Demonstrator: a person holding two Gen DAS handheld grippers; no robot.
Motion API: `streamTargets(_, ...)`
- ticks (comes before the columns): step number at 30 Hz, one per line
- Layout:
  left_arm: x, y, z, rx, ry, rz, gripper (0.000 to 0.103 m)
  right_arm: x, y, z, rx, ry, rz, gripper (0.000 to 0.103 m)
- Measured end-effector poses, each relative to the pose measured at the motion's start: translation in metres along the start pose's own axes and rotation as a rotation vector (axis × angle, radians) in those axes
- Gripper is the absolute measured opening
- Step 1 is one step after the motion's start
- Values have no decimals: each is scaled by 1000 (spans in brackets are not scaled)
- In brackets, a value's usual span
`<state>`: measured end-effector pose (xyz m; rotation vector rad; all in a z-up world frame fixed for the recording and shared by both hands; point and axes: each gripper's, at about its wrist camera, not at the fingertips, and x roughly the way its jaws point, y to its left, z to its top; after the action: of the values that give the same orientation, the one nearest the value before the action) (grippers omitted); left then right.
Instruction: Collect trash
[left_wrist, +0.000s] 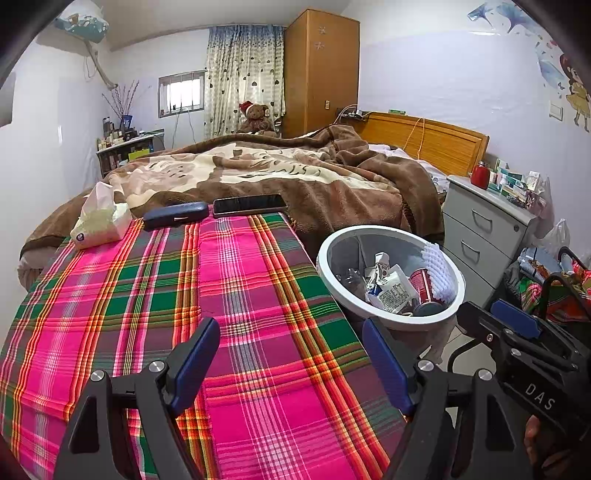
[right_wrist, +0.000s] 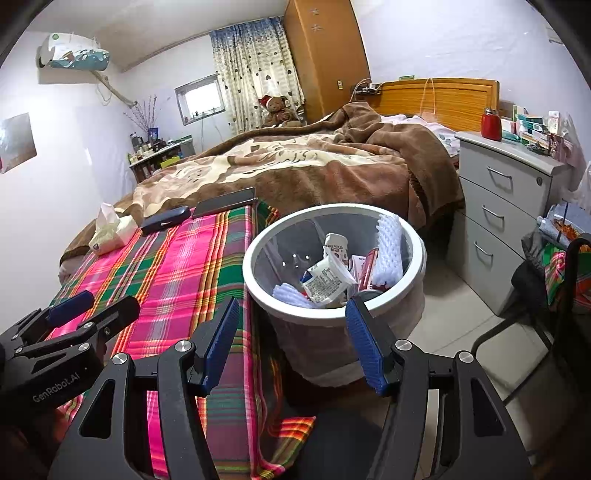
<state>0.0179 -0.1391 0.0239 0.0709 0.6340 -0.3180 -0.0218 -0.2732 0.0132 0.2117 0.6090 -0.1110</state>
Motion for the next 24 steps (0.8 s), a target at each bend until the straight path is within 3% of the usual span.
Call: streamTargets(24, -5, 7, -3, -11, 1, 7, 79, 0, 4, -2, -3, 7, 6, 61)
